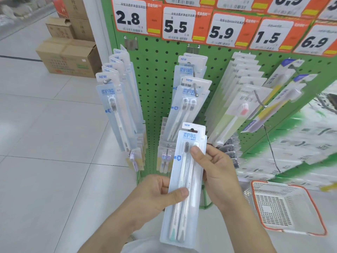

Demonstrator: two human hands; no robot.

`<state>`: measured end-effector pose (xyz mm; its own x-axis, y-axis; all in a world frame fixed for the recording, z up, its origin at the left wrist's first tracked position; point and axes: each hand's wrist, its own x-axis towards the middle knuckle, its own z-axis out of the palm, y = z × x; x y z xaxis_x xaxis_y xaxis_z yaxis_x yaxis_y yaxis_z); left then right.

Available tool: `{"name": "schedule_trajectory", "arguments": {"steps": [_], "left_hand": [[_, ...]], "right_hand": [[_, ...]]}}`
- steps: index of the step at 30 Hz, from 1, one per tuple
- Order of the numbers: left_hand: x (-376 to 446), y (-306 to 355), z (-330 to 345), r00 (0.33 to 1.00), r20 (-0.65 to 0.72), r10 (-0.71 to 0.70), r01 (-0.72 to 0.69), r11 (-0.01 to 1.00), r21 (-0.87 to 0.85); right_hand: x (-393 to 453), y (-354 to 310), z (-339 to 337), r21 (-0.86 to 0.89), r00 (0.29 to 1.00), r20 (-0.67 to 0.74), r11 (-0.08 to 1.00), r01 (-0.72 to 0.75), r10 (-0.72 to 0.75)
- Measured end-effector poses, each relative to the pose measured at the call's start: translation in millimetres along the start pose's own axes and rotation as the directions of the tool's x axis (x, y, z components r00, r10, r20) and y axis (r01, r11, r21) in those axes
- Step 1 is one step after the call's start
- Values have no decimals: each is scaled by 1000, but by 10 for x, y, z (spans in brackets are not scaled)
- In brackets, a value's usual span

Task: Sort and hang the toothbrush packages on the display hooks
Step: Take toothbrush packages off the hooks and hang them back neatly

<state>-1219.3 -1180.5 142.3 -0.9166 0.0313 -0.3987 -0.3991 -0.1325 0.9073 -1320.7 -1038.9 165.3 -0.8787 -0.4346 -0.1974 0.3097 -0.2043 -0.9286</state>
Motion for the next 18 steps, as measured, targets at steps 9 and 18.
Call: {"name": "schedule_trajectory", "arguments": {"steps": [9,18], "left_hand": [[-19,-11,-7,999,30,-31,32,1000,-1],[-74,-61,-64,992,125,-33,25,998,64]], "right_hand": [[-8,-93,-208,-148,999,45,989,-6,13],[-28,-38,-284,-211,989,86,973,-99,119]]}}
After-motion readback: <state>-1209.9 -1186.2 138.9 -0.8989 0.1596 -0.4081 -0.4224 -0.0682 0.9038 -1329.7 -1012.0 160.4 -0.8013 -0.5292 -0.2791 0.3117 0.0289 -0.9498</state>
